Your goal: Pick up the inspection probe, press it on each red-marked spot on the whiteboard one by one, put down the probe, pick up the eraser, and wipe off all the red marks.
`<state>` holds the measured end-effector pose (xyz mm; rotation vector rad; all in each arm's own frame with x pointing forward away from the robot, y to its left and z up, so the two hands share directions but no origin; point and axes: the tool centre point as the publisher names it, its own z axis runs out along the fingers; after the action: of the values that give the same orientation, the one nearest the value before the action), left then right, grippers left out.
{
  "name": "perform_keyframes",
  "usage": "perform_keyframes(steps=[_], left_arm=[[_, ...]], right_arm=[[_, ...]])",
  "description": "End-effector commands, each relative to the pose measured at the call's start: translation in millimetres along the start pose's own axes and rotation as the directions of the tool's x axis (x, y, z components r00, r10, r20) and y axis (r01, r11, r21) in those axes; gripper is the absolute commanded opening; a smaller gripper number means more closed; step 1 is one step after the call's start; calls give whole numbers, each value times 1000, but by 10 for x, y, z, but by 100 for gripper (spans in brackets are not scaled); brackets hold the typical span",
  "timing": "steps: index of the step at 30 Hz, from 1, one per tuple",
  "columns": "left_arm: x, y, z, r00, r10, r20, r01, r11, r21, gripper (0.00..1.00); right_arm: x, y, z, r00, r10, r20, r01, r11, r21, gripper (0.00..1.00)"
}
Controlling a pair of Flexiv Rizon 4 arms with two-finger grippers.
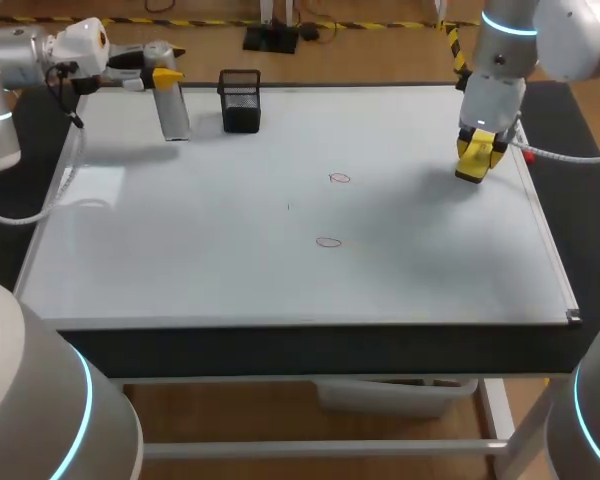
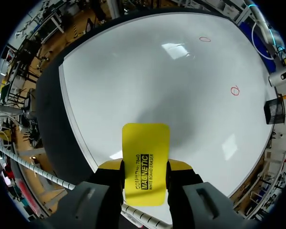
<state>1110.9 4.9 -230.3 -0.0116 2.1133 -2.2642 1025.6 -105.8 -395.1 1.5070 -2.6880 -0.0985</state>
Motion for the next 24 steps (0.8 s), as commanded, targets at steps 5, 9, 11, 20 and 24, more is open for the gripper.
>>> perform_keyframes(steps=[5,9,11,20,24], left_arm=[[319,-65,392,999,16,-32,-16,1000,9,0],[456,-68,573,999,4,-37,-3,1000,28,0],[533,-66,668,999,1,-34,1,999,36,0],[773,-44,1130,998,-14,-69,17,999,42,0],[860,-23,1365,995,-16,-97,20,999,39,0]], right_arm=[[-2,-11,-6,1000,-1,-3,1,1000,0,0],[-2,-11,-6,1000,-1,-3,1,1000,0,0],[-2,-11,-6,1000,-1,-3,1,1000,0,0],[-2,-11,-6,1000,-1,-3,1,1000,0,0],[-2,-11,-6,1000,-1,-3,1,1000,0,0]])
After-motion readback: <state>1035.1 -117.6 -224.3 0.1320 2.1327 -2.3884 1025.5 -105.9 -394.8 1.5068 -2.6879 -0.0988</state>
